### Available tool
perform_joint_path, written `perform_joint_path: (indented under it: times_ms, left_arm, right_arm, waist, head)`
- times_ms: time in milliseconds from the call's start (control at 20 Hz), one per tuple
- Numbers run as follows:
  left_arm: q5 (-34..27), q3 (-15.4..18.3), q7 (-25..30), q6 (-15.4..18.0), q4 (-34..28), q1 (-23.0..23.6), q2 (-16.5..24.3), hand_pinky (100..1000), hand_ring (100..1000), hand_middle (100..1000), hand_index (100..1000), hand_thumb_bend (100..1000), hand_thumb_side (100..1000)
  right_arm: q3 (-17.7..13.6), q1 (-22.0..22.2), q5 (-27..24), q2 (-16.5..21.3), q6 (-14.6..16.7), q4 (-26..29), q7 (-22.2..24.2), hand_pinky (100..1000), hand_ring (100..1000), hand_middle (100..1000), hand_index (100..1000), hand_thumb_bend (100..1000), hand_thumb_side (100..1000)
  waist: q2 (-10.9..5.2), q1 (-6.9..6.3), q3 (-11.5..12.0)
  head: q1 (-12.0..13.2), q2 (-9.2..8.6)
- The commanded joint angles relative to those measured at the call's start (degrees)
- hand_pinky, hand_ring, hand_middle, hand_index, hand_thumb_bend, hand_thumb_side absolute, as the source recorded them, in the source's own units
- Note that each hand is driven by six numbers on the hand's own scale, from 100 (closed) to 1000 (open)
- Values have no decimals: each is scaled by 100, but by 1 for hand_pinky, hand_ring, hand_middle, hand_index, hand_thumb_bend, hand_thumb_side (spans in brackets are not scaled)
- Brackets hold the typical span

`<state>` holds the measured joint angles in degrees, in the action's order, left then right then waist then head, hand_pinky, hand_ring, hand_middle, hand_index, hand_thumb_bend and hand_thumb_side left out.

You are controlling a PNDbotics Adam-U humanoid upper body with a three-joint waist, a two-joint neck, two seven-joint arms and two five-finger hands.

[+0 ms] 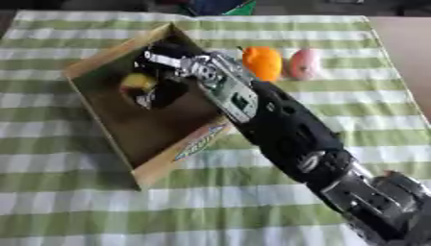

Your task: Pick up objects on the table and place them in the box.

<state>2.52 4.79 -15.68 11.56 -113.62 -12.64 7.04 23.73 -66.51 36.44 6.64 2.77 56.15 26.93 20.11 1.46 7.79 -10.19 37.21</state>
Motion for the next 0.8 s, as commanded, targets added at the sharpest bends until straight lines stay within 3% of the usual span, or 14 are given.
perform_joint_path:
  times_ms: [50,100,150,200,250,300,450,600,800]
  left_arm:
    - [-14,22,-6,-15,-97,-43,42,565,693,676,779,100,986]
    - [-14,20,-5,-17,-97,-42,41,566,694,676,779,100,986]
    - [-14,19,-3,-19,-97,-40,39,566,694,677,779,100,986]
    - [-13,18,-1,-22,-97,-38,37,566,694,677,779,100,986]
    - [-13,18,1,-23,-97,-38,36,566,694,677,779,100,986]
    - [-12,17,2,-25,-97,-38,35,566,694,677,778,100,986]
    - [-9,20,3,-31,-97,-34,33,566,695,677,778,100,987]
    - [-8,22,2,-40,-97,-30,28,567,695,678,779,100,987]
    - [-5,25,2,-48,-97,-24,23,567,696,678,779,100,988]
  right_arm:
    - [-12,-119,271,-23,186,-50,200,678,714,583,822,100,414]
    - [-29,-124,348,-29,223,-60,277,699,750,647,871,100,490]
    - [-48,-126,426,-34,254,-66,354,706,760,665,880,100,500]
    - [-72,-127,503,-40,282,-66,432,724,782,712,908,218,530]
    - [-89,-129,583,-45,311,-73,511,729,789,729,915,264,537]
    - [-113,-130,660,-51,342,-74,588,738,800,754,928,366,545]
    - [-223,-132,891,-71,448,-40,757,757,818,780,950,530,561]
    - [-382,-137,1120,-91,556,42,797,765,823,786,971,613,598]
    - [-582,-142,1259,-72,642,202,773,769,815,773,971,634,626]
  waist:
    - [-110,-41,-7]
    - [-110,-43,-9]
    - [-108,-44,-11]
    - [-107,-44,-13]
    - [-107,-44,-15]
    - [-107,-45,-17]
    - [-110,-48,-25]
    - [-116,-49,-39]
    - [-122,-50,-56]
  head:
    - [4,-37]
    - [3,-37]
    - [2,-40]
    - [1,-41]
    - [0,-41]
    - [3,-40]
    - [18,-33]
    - [32,-27]
    - [68,-6]
